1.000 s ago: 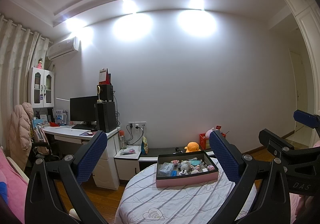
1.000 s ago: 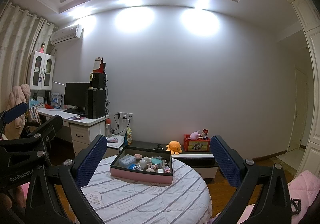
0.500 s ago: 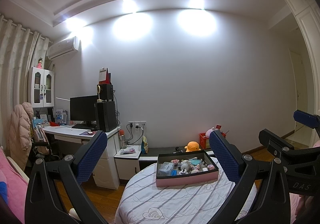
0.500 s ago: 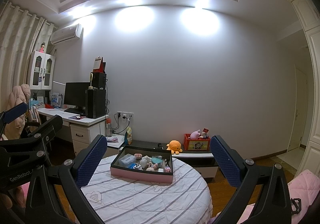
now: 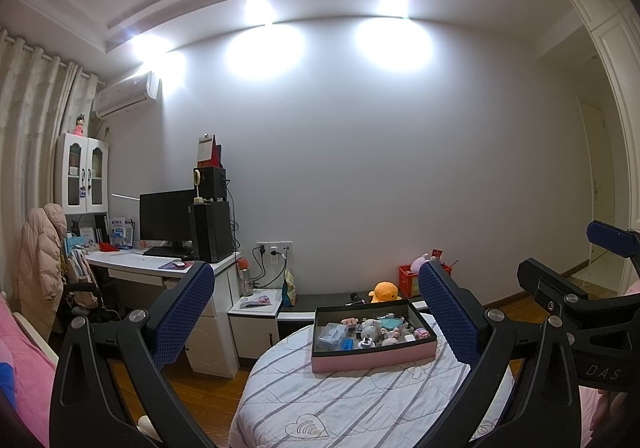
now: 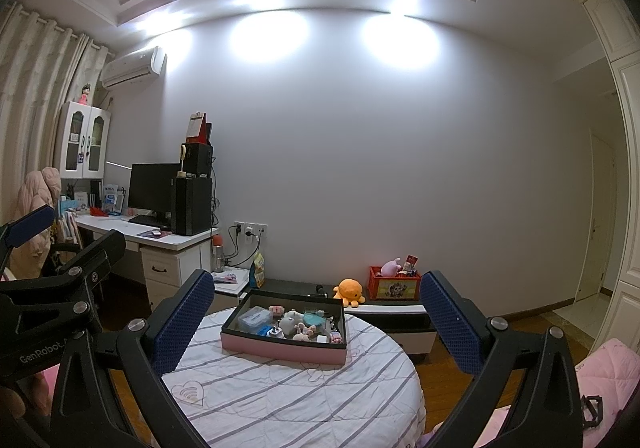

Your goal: Organize rigid objects

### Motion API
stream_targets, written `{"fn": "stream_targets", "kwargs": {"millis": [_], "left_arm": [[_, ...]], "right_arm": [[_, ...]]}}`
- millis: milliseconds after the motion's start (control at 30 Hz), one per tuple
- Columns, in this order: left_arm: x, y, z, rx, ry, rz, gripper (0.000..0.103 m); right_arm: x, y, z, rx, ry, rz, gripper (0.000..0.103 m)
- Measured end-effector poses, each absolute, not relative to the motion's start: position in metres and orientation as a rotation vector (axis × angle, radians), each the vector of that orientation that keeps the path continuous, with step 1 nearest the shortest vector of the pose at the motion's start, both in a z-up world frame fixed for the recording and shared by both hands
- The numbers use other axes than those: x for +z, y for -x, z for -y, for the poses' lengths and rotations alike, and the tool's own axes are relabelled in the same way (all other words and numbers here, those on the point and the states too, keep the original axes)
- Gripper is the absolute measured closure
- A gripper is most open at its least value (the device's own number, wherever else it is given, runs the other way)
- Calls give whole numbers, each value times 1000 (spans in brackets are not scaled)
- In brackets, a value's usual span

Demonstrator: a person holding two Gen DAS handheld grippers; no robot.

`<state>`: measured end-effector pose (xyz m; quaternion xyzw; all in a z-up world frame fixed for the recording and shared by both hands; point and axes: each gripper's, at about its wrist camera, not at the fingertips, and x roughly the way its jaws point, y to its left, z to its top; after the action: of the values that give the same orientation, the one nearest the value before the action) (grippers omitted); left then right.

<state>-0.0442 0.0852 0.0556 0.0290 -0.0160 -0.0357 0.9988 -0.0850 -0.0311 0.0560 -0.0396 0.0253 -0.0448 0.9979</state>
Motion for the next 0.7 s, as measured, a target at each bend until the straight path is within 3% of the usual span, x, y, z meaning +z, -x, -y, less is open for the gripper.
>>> {"fn": "stream_targets", "kwargs": {"millis": [700], "left_arm": [[54,44,-85,-75,-59,33,0]], "right_arm": [[51,83,31,-77,60,-71,0]]}}
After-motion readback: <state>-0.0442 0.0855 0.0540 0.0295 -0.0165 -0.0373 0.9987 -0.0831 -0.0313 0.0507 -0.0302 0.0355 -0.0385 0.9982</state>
